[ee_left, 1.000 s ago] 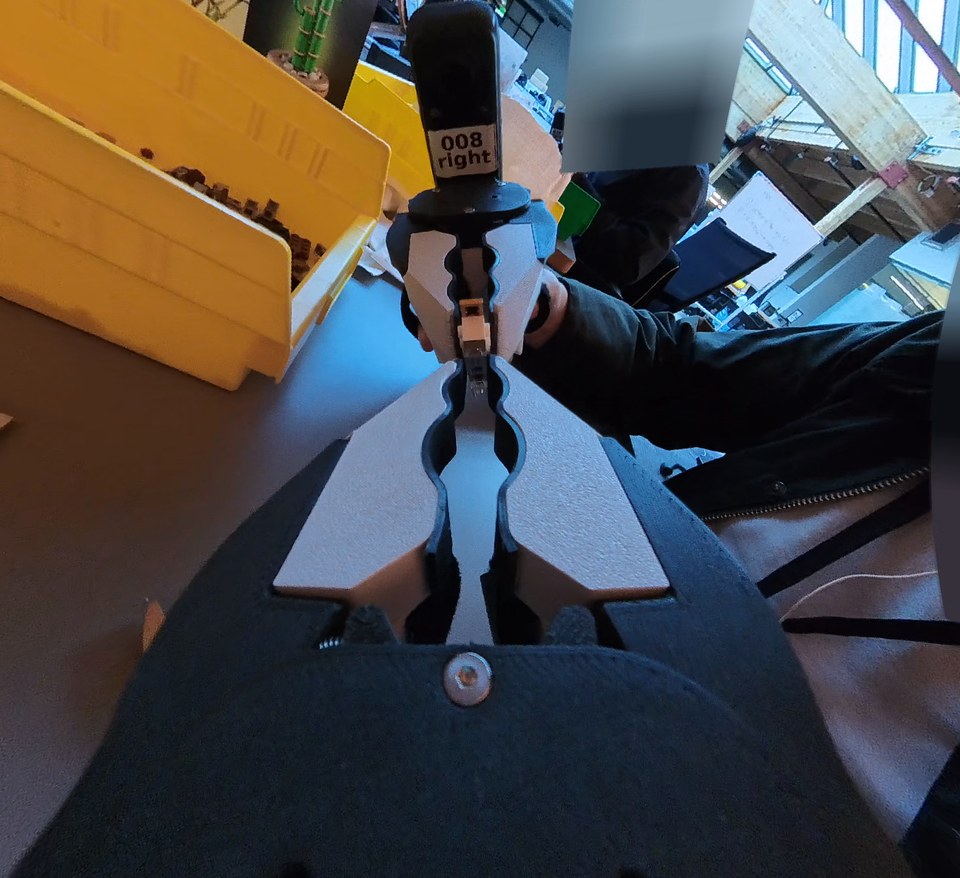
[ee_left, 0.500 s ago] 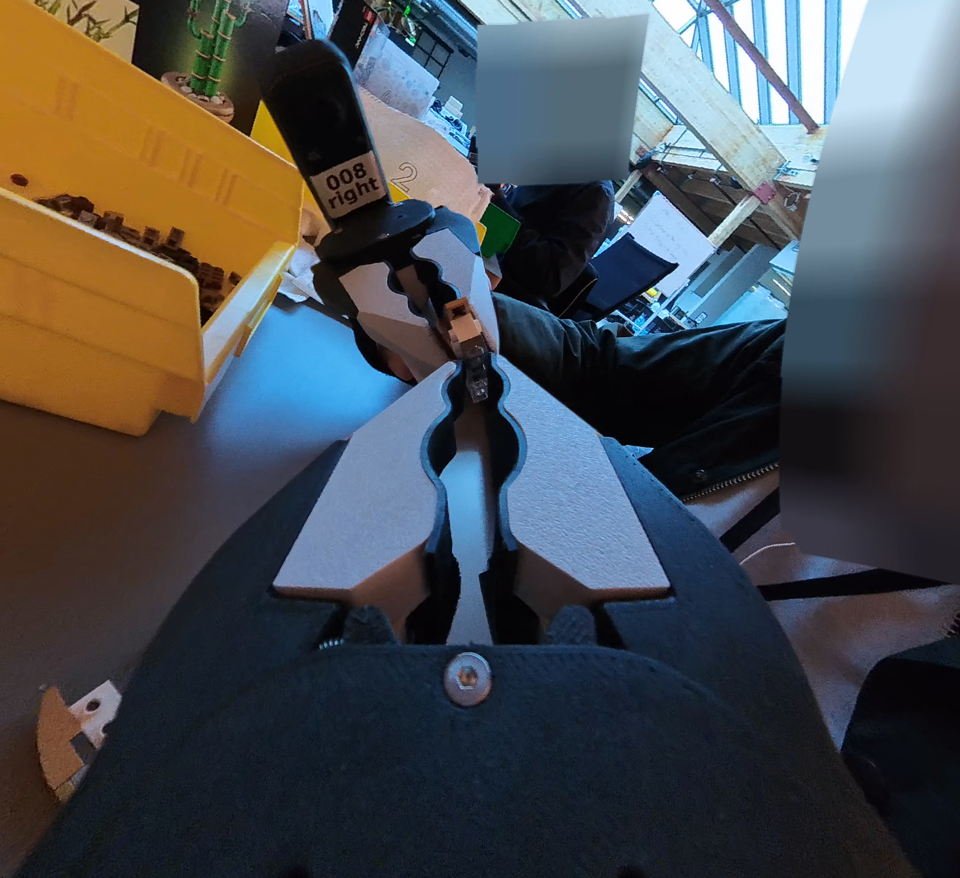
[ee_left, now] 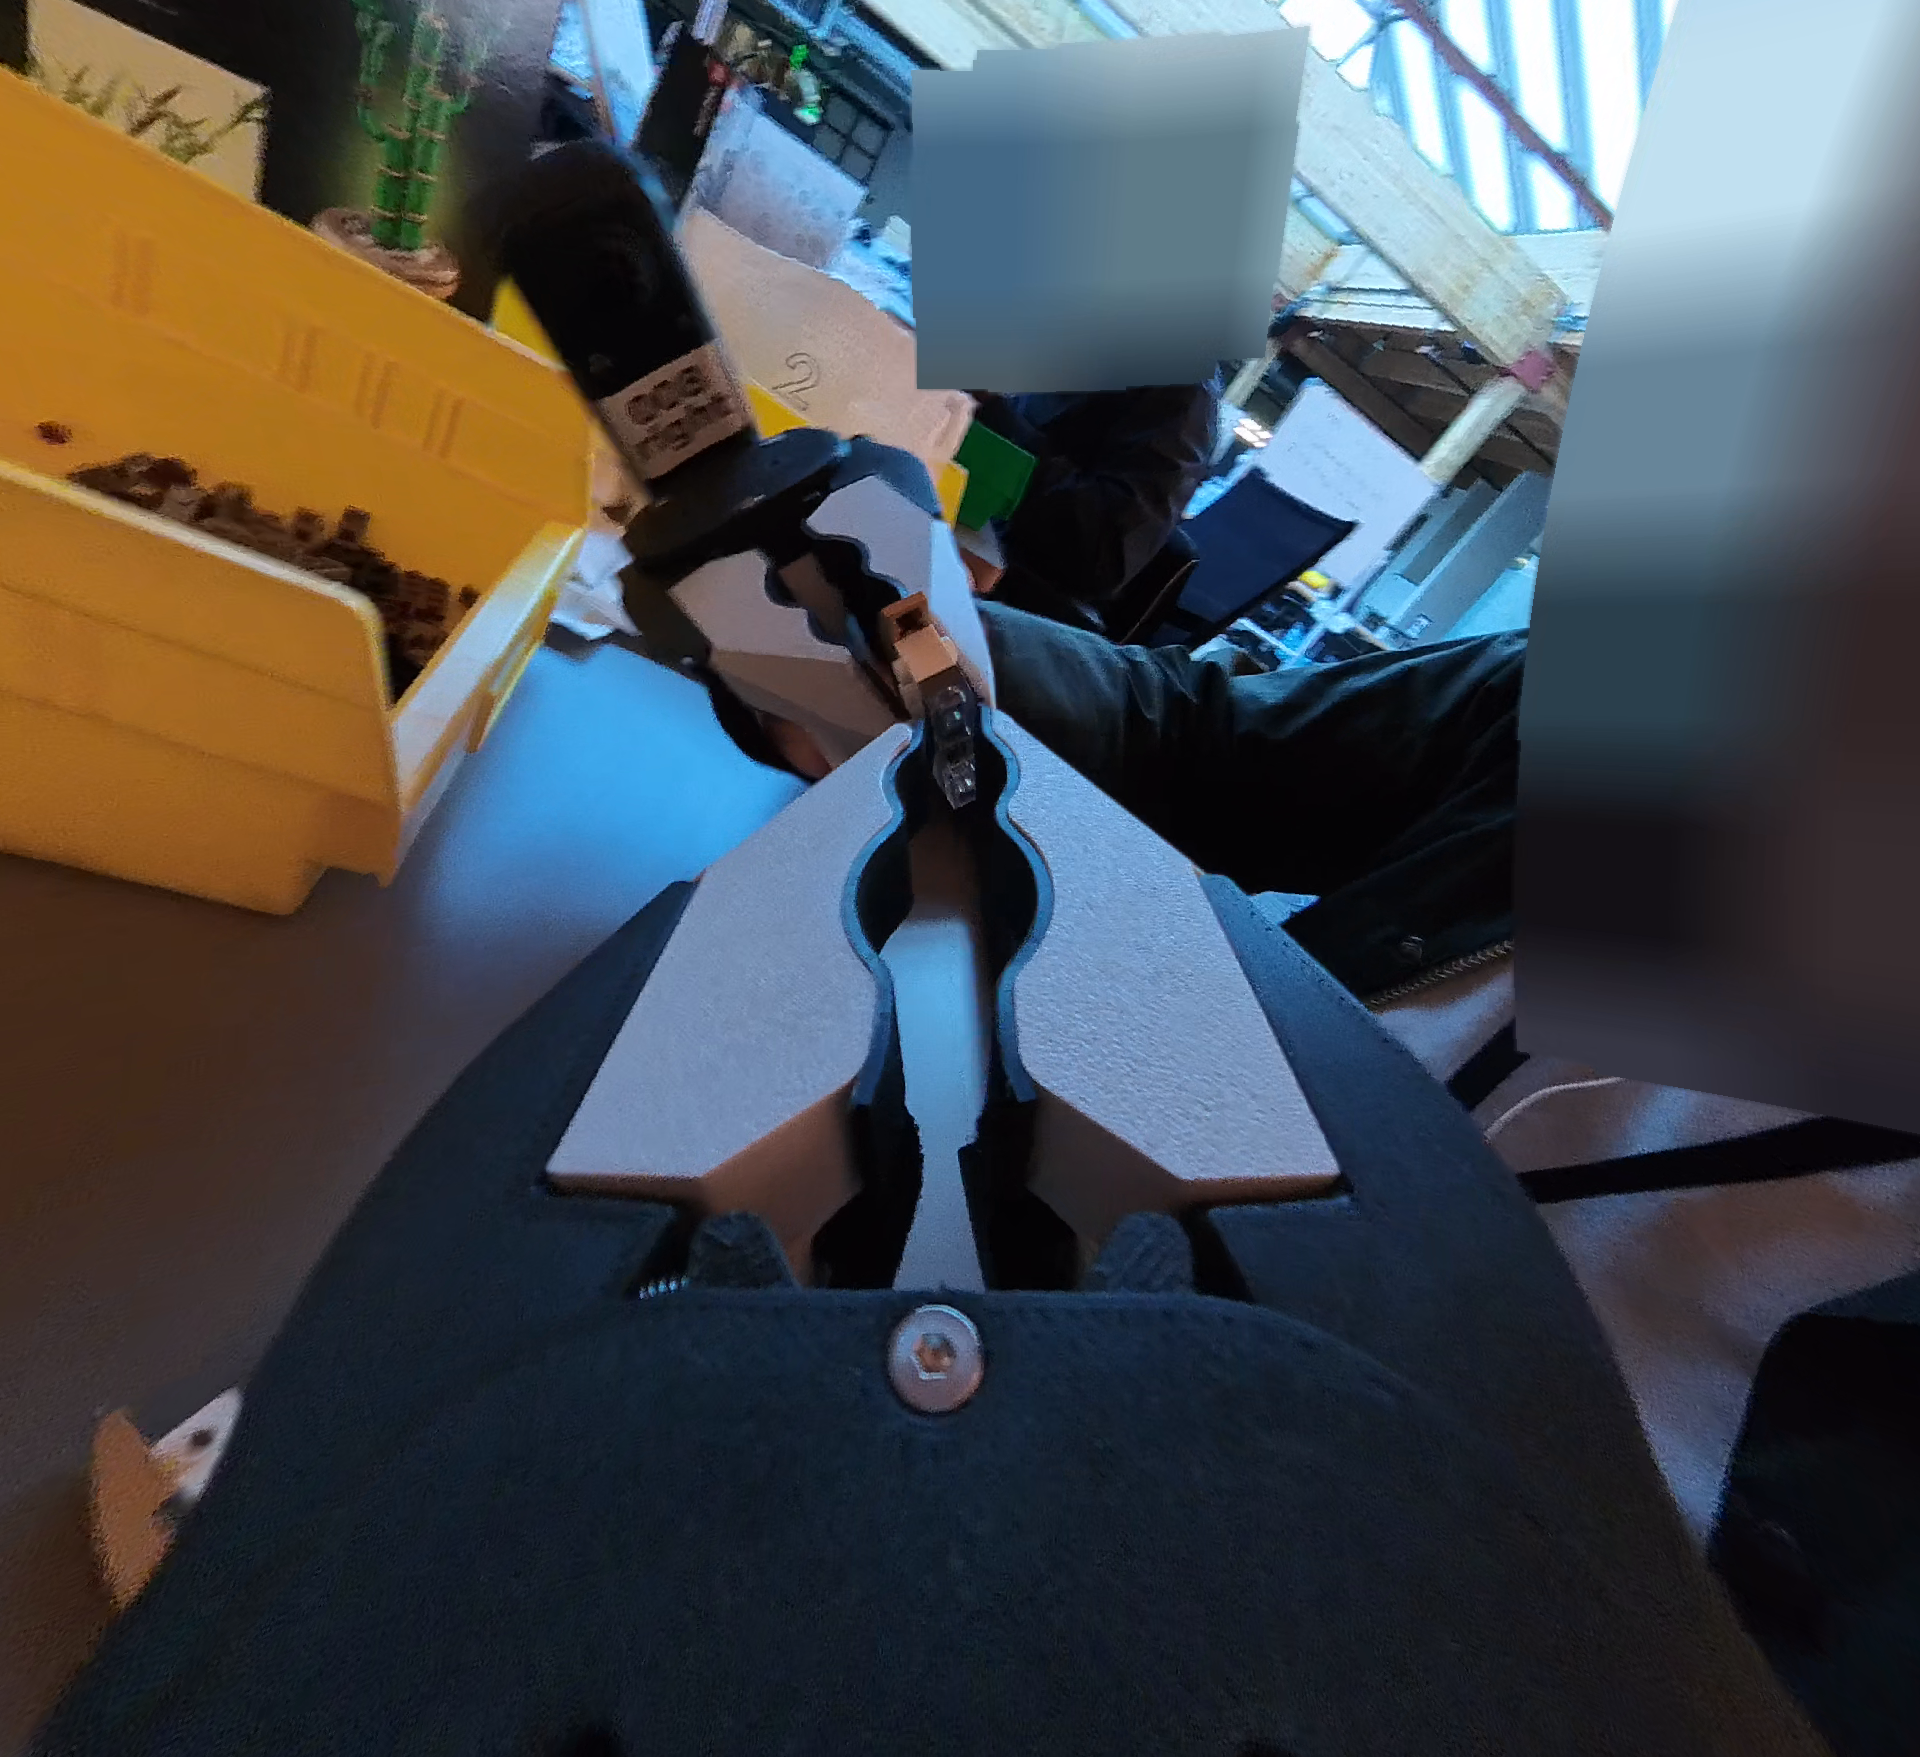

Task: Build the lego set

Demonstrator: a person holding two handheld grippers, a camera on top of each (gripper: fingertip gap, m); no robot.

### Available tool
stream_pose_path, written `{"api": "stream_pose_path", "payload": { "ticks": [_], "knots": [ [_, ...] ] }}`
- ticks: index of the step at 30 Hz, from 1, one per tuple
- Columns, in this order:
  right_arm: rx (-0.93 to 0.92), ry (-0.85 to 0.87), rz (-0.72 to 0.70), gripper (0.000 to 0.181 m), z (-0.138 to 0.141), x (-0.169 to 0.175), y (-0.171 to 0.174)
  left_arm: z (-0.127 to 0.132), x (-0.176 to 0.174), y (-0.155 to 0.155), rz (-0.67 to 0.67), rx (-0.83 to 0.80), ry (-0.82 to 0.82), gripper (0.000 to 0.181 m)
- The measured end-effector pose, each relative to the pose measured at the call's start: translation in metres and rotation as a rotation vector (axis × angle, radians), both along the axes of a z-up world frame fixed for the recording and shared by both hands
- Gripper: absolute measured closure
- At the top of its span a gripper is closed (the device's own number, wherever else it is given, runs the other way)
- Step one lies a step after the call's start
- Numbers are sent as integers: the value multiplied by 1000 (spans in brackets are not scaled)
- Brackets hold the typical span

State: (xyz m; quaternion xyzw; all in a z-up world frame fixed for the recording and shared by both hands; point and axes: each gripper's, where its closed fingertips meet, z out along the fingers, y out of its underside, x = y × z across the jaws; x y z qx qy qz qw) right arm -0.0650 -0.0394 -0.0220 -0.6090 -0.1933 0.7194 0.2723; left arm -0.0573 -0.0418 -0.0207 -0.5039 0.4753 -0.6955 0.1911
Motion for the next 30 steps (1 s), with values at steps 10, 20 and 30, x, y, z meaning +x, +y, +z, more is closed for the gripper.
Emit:
{"api": "stream_pose_path", "payload": {
  "ticks": [10,20,30],
  "knots": [
    [236,-309,-217,173,-18,7,19,-17,5,17,130,83,113,175],
    [217,-81,-355,173,25,62,32,29,-18,5,18,69,-180,176],
    [335,-253,-823,172,19,131,71,26,56,80,281,254,156,173]
  ]
}}
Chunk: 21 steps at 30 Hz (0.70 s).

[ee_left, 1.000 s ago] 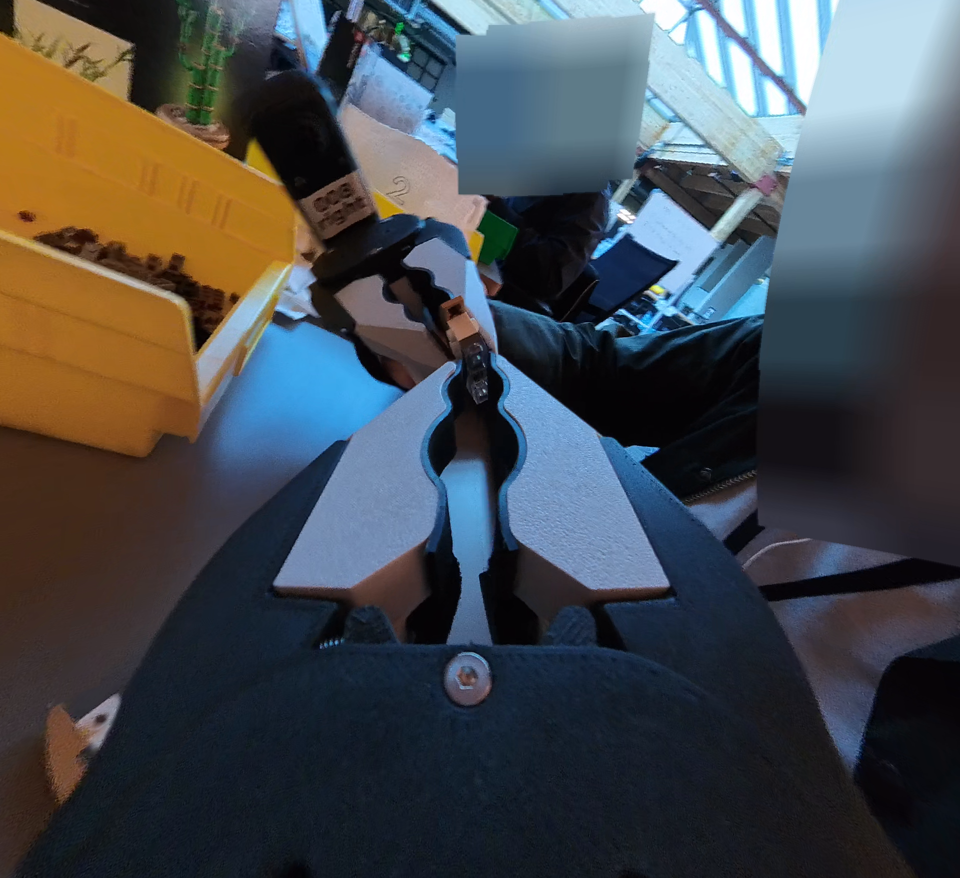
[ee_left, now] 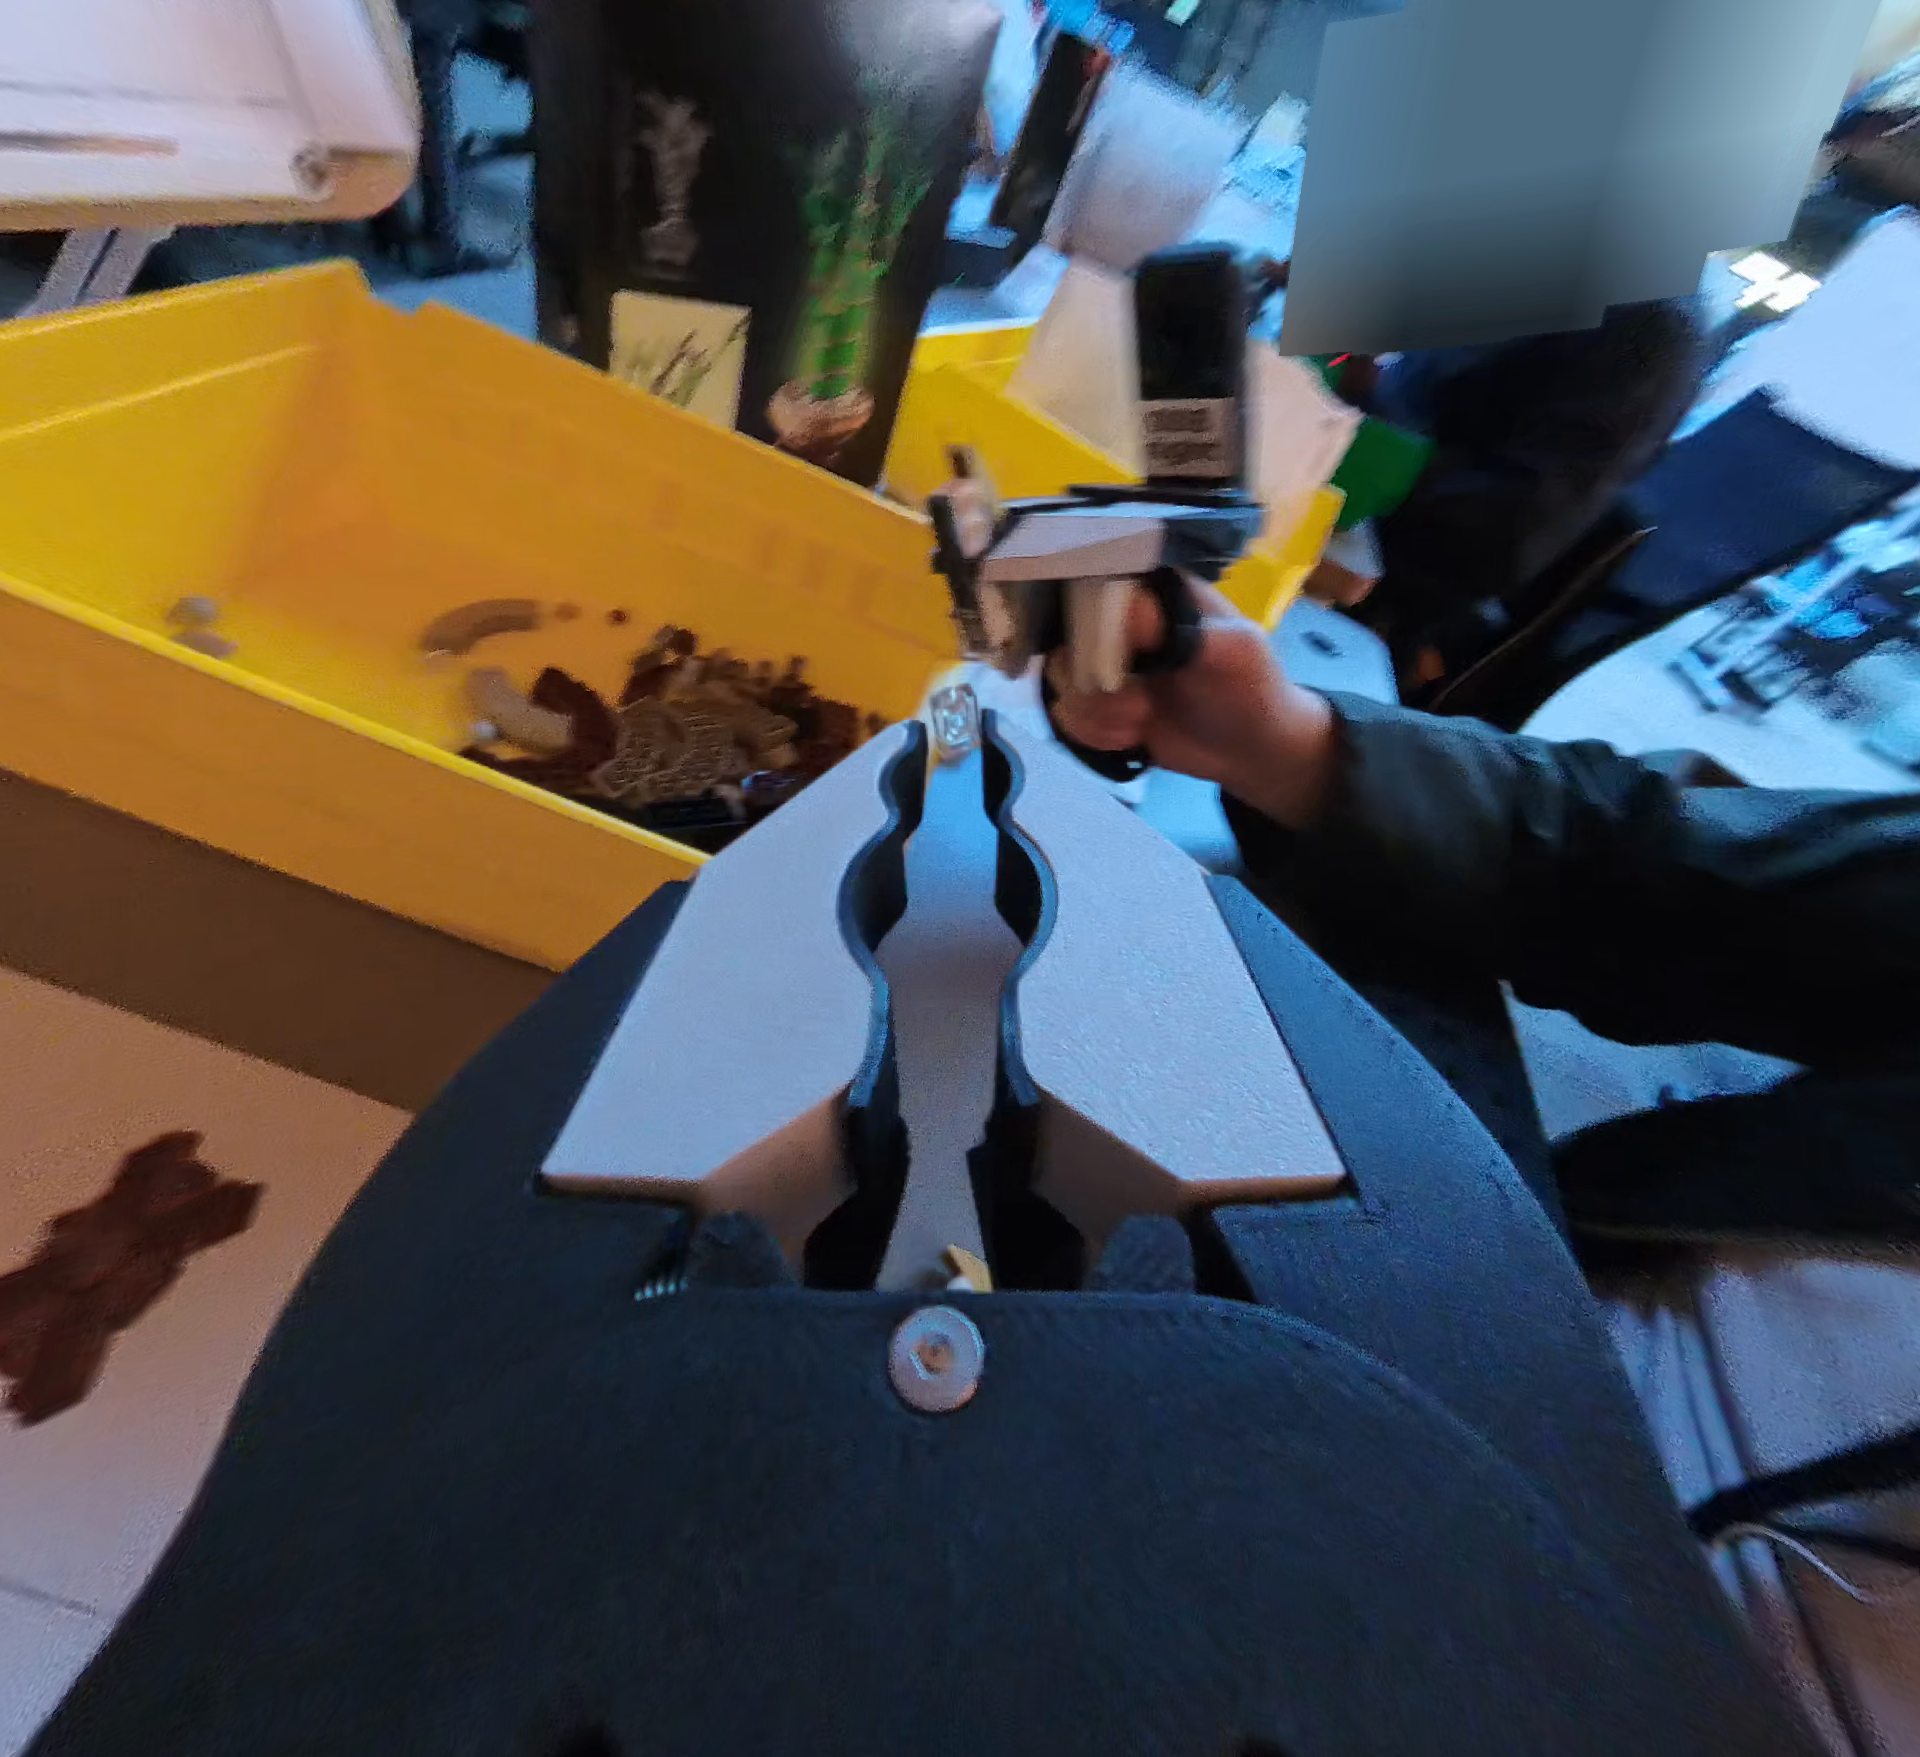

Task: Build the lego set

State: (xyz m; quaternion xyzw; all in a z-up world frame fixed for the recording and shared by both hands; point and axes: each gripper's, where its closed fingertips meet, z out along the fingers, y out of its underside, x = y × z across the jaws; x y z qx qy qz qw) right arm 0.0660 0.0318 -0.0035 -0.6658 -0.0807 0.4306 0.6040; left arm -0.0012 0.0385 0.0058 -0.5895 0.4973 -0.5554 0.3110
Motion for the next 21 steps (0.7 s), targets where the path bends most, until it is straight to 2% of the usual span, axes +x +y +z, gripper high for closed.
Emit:
{"api": "stream_pose_path", "payload": {
  "ticks": [2,4,6,8,11,14,17,20,21],
  "knots": [
    [12,-13,-55,172,1,9,2,-5,23,14,5,1,100,167],
    [1,6,-65,172,-1,12,3,-13,42,29,29,-6,170,150],
    [-15,30,-60,172,-4,14,5,-14,51,39,52,-11,170,137],
    [-16,64,-50,172,-3,15,5,-8,49,41,57,-12,129,135],
    [3,239,91,173,14,5,-5,3,39,18,-21,-16,50,146],
    [-2,468,272,173,30,-5,-17,13,42,-20,-172,-113,-19,152],
    [-9,482,315,173,30,-13,-20,14,48,-39,-249,-188,-30,153],
    [5,446,325,173,31,-19,-23,4,53,-42,-242,-172,2,154],
    [8,437,323,173,31,-20,-23,2,54,-43,-242,-165,5,160]
  ]
}}
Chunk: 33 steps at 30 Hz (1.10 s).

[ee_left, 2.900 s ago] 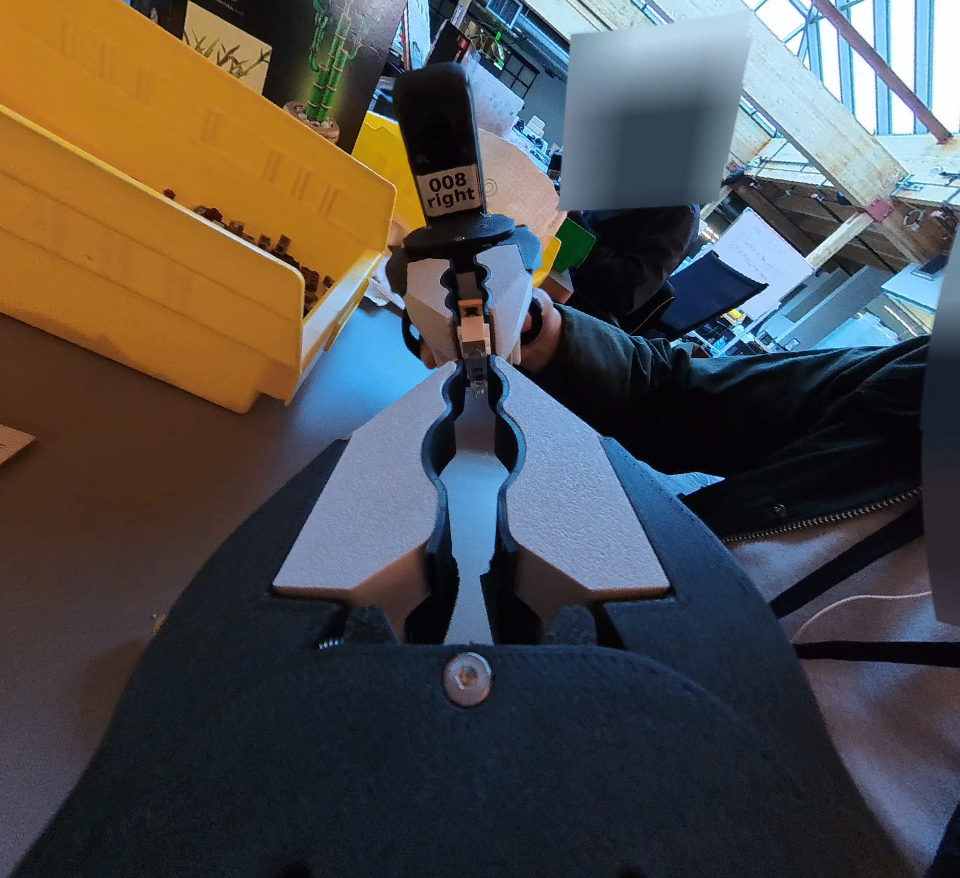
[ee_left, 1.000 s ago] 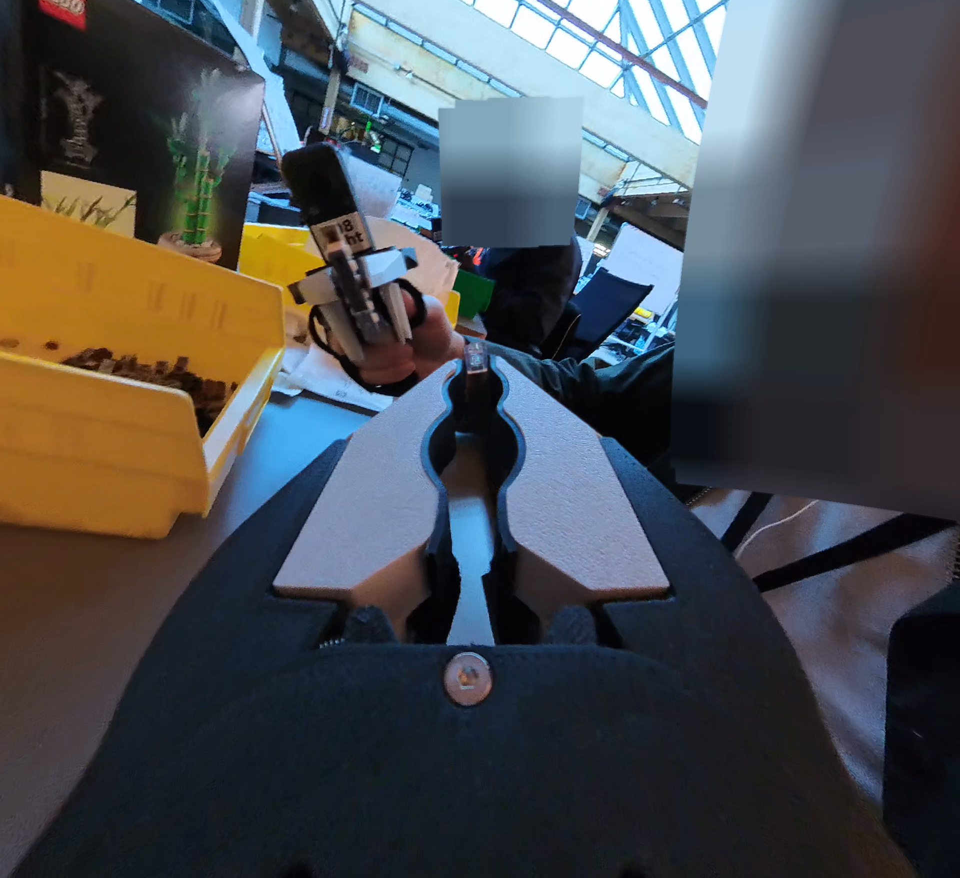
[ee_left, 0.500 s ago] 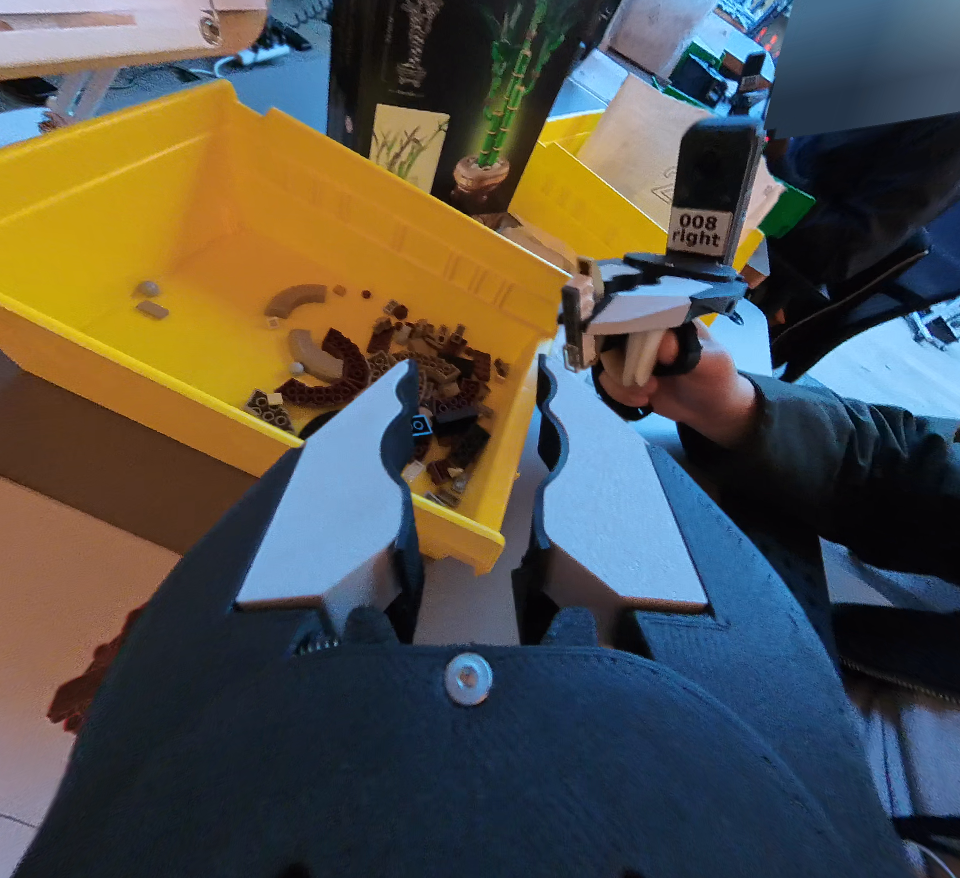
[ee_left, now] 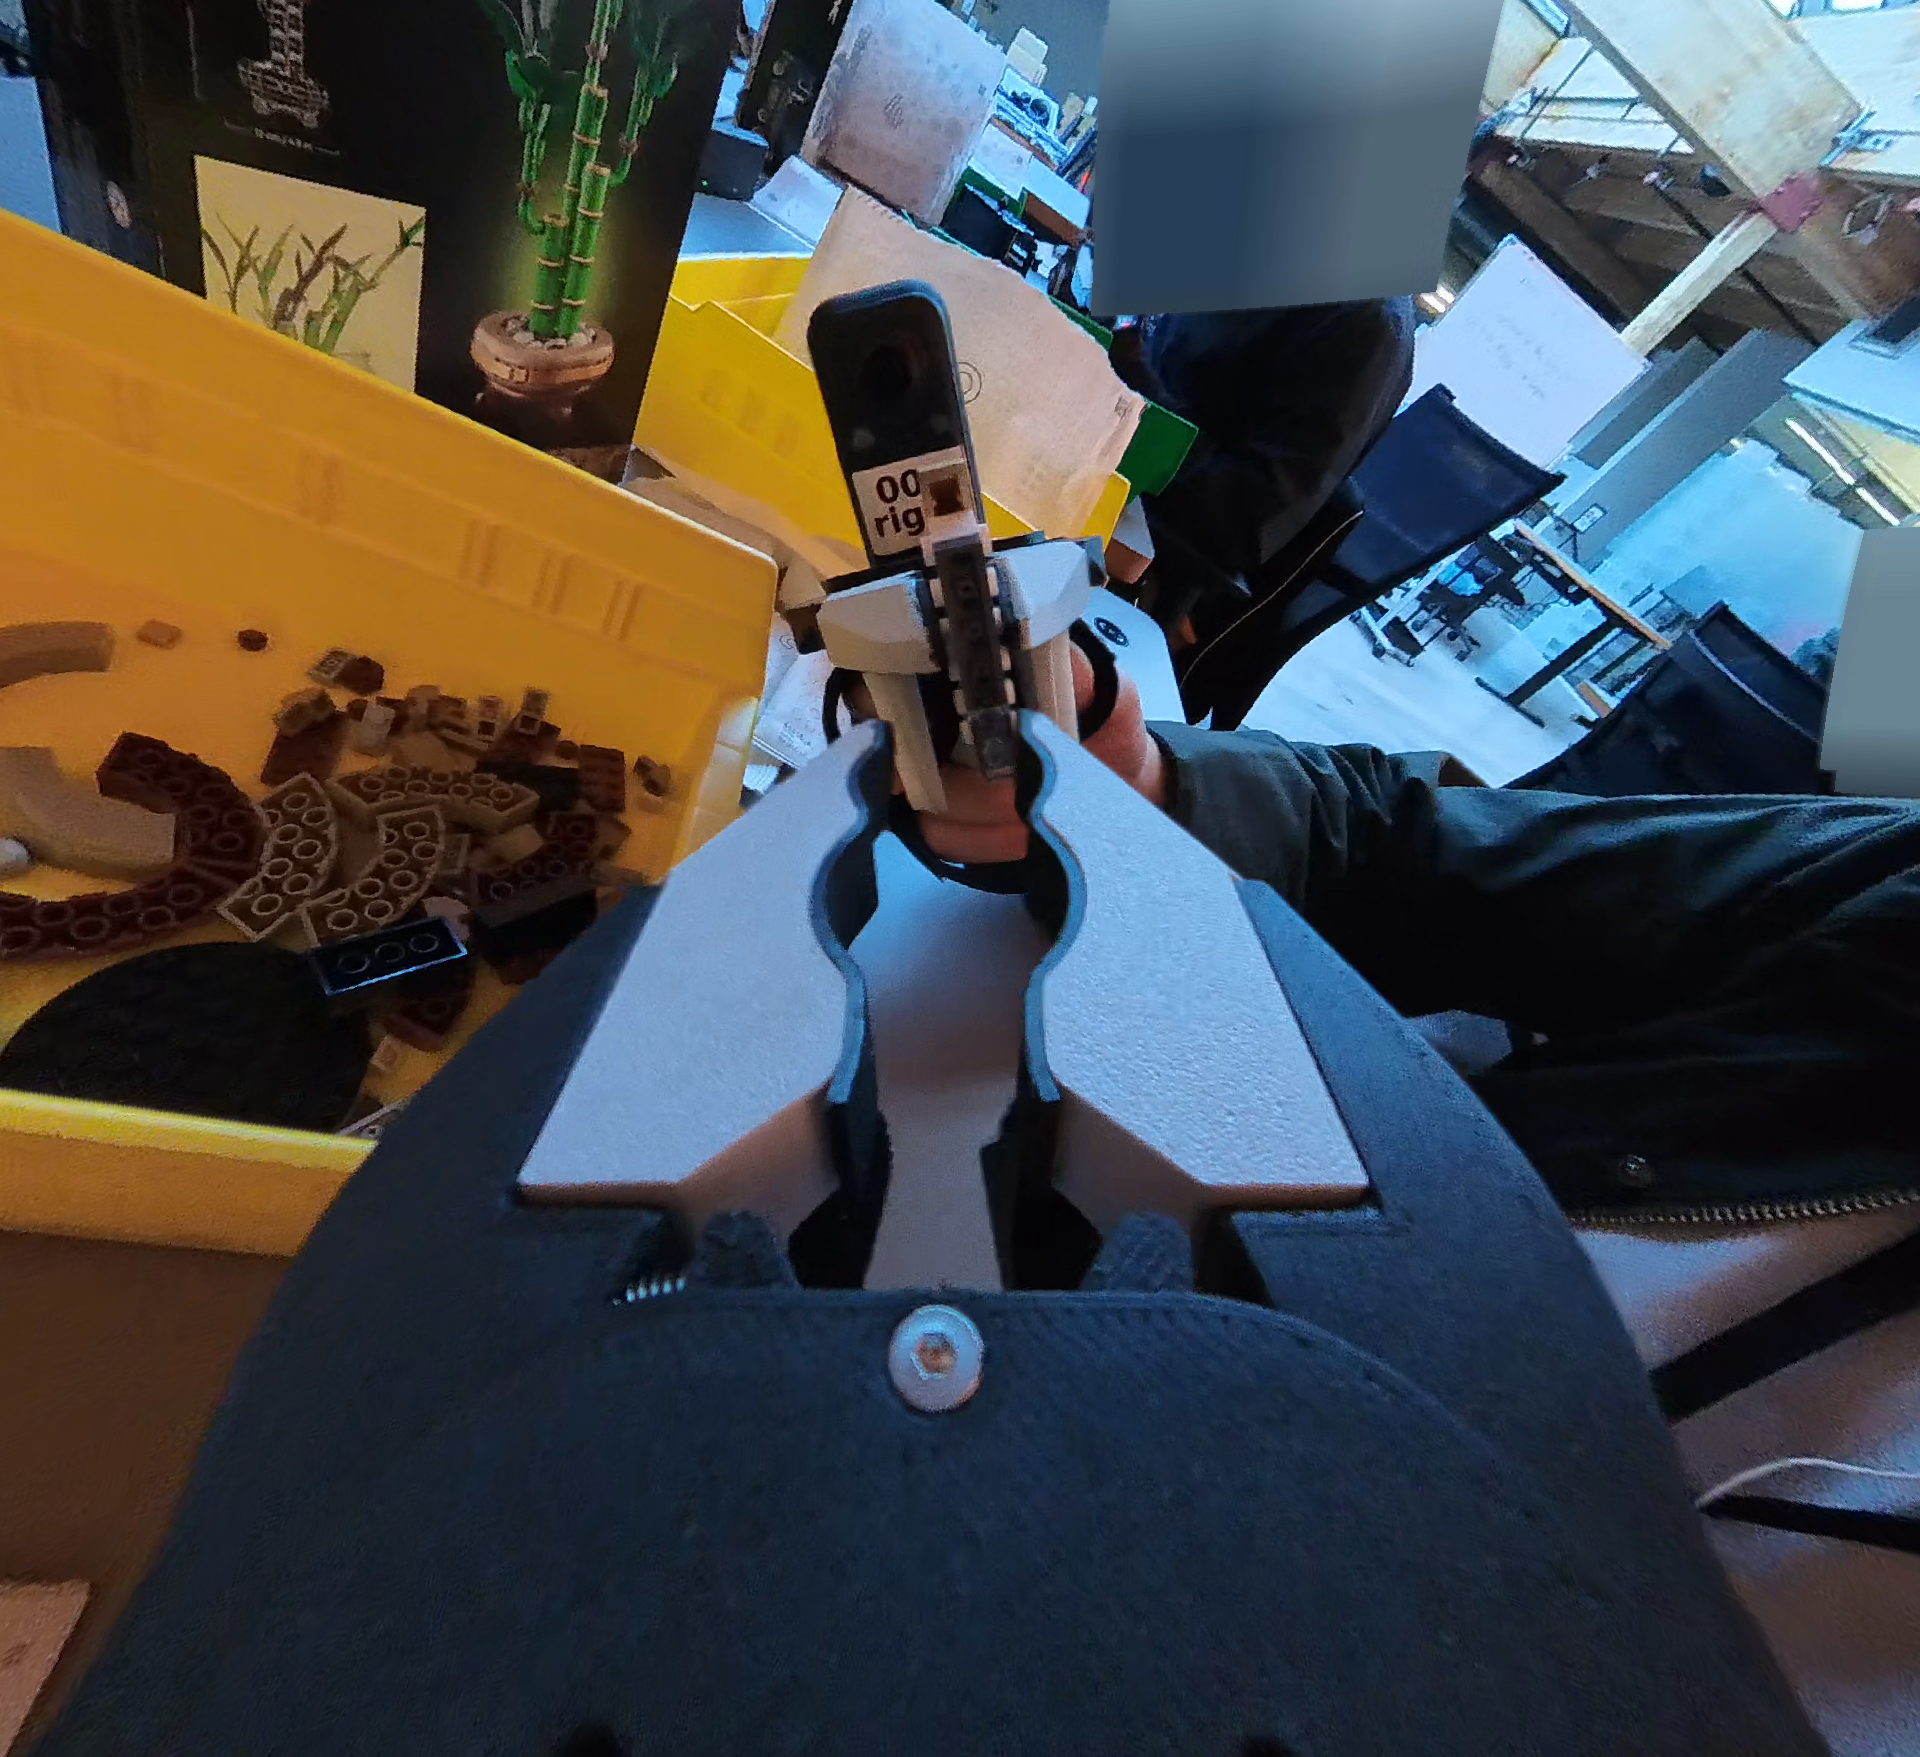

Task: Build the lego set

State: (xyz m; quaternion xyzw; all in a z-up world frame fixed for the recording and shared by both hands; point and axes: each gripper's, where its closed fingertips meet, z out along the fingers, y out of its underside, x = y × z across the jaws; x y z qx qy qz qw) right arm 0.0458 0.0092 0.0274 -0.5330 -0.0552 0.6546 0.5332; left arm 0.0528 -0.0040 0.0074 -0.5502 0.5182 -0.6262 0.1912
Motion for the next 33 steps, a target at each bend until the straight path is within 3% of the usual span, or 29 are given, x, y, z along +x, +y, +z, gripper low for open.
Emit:
{"api": "stream_pose_path", "payload": {
  "ticks": [2,9,13,16,19,22,33],
  "knots": [
    [-8,-16,-21,173,-3,1,3,1,0,-4,-24,1,-14,175],
    [-7,-29,-31,173,-6,2,5,-4,0,-2,-50,-39,-2,175],
    [10,-50,-55,171,-6,2,6,-4,-1,2,-19,33,-12,175],
    [2,-87,-75,157,-9,2,9,1,-2,4,-10,23,-28,175],
    [0,-104,-77,158,-13,1,10,2,-3,5,-11,-9,-30,175],
    [3,-106,-50,173,-13,-1,7,-2,-3,7,-7,-17,-12,175],
    [-34,-40,71,173,-5,-6,-2,8,-9,-2,-108,-129,-47,176]
  ]
}}
